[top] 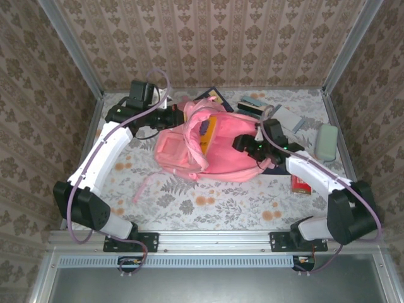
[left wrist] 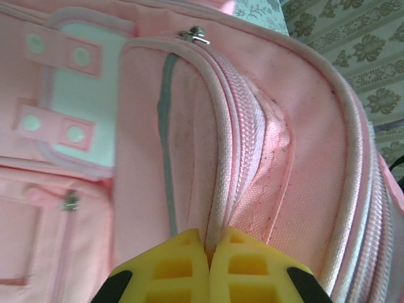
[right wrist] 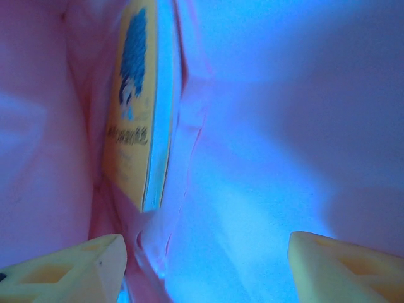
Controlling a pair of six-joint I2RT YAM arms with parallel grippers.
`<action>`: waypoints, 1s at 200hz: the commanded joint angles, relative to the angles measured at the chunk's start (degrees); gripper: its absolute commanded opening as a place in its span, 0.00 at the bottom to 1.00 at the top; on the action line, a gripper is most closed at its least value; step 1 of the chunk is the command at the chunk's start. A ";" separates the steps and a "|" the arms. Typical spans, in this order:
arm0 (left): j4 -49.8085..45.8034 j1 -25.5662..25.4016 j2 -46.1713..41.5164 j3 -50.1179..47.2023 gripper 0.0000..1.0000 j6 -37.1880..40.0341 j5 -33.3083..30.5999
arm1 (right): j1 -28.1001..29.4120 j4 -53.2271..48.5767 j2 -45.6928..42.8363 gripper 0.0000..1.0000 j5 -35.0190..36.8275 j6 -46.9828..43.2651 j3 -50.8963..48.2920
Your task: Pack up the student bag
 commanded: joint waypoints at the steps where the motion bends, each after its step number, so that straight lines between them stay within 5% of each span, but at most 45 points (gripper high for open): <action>1: -2.76 -1.03 1.68 1.96 0.00 0.36 -5.28 | 3.01 8.78 3.88 0.70 -4.47 3.68 3.51; 46: -3.59 -2.79 4.47 4.92 0.00 1.51 -7.30 | 6.38 10.07 7.43 0.70 -4.97 5.92 9.60; 86: -11.06 -2.73 5.44 8.45 0.00 8.86 -14.40 | 4.26 -1.23 4.74 0.71 0.71 2.72 10.80; 142: -14.66 1.80 2.05 4.75 0.00 15.81 -14.09 | -6.95 -12.89 -3.24 0.71 6.56 -4.86 5.79; 200: -14.05 2.15 0.46 -0.31 0.00 17.41 -15.67 | -20.84 -20.85 -0.24 0.71 14.36 -13.67 6.55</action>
